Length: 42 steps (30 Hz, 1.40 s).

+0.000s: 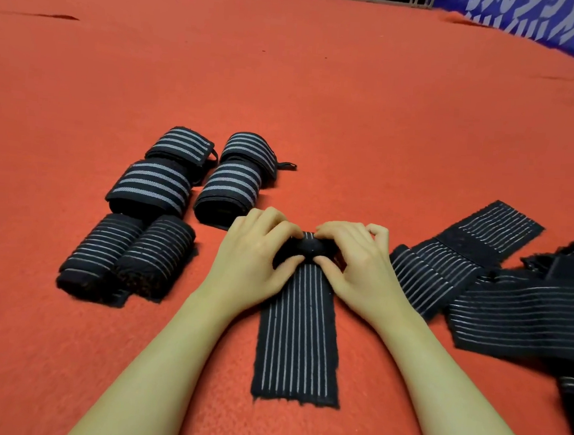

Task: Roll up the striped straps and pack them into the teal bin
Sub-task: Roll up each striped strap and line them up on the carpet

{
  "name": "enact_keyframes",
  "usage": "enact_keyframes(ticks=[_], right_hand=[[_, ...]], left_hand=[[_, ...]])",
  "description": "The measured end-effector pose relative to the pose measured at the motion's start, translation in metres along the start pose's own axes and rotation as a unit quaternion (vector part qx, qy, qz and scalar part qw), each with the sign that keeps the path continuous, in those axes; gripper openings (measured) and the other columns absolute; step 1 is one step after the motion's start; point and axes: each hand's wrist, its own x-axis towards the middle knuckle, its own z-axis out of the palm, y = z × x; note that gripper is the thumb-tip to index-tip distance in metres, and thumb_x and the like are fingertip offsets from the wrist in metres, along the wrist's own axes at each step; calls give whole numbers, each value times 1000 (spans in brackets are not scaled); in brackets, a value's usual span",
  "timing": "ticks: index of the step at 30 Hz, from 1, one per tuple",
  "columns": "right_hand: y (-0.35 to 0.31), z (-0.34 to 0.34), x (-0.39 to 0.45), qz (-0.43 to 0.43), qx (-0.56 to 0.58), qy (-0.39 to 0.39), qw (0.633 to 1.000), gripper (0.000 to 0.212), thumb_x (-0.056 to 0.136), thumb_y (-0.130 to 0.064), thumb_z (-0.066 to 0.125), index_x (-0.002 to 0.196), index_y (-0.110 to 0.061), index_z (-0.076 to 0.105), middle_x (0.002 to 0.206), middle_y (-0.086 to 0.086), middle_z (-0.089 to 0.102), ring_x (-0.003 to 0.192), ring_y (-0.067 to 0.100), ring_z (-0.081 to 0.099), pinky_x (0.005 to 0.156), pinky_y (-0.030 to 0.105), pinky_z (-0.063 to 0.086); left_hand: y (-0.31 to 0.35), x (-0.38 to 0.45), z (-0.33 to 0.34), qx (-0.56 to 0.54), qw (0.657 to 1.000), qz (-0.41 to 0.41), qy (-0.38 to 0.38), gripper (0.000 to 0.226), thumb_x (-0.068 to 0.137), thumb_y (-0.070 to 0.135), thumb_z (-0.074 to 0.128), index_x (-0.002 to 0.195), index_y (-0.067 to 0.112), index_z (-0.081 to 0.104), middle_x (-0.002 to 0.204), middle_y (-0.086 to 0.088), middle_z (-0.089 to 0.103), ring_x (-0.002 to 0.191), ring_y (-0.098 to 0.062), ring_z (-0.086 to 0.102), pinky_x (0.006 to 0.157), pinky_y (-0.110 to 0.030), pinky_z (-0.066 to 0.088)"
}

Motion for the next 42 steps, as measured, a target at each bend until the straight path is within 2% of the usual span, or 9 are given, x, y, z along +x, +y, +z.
enact_keyframes(ticks=[5,9,13,17,20,24,27,36,42], right_hand=[[-3,1,-8,12,36,-30,999,21,87,-39,47,101,-24,54,109,-11,64,100,7,57,95,30,20],[-1,2,-10,29,40,-55,997,47,88,-44,43,129,-22,49,117,-13,58,107,4,49,100,28,18],[-1,3,-9,15,21,-77,997,54,90,-46,35,134,-19,49,129,-9,54,116,6,45,99,26,15],[-2,1,-8,1,10,-46,999,34,90,-33,53,123,-22,54,118,-11,56,108,6,48,97,27,15],[-3,3,-10,9,1,-25,1000,38,84,-18,65,119,-20,52,113,-8,54,105,10,48,94,28,17],[1,5,-5,12,-32,-20,999,48,83,-27,61,128,-12,55,119,3,53,111,14,44,96,27,17],[1,1,-5,12,-19,-18,1000,42,85,-38,53,120,-16,59,128,1,56,120,13,49,102,30,16],[-13,0,-16,29,75,10,997,16,87,-33,49,97,-22,56,118,-10,64,112,1,55,107,37,16],[-14,7,-22,54,-23,-63,996,66,88,-46,28,146,-17,37,154,0,33,137,10,31,109,30,3]], left_hand=[[3,-9,-1,-19,998,-20,-57,25,85,34,47,97,17,61,102,2,62,89,-21,59,80,-35,41],[4,-21,-3,8,997,-40,-67,44,85,38,46,121,15,56,110,3,64,94,-18,59,85,-29,36],[2,-17,-6,19,998,-16,-55,40,86,37,47,114,14,63,107,2,63,90,-21,59,81,-31,35],[0,-14,-2,24,999,9,-23,30,83,30,52,108,16,60,106,2,62,93,-21,57,81,-31,33],[2,-13,3,29,999,9,-18,31,76,24,60,105,20,52,105,1,58,93,-21,53,80,-30,31],[4,-5,0,2,999,-24,-27,29,80,31,55,106,18,55,105,-1,57,94,-21,56,85,-31,35],[6,-2,-4,4,999,-11,-32,22,82,28,48,99,17,56,95,3,61,85,-21,59,86,-35,39],[6,-13,-14,-34,999,2,-22,17,81,32,53,81,15,51,83,5,54,75,-18,50,78,-36,38],[7,-24,-5,33,997,-28,-63,44,85,38,44,114,13,65,105,-4,58,97,-23,53,87,-38,39]])
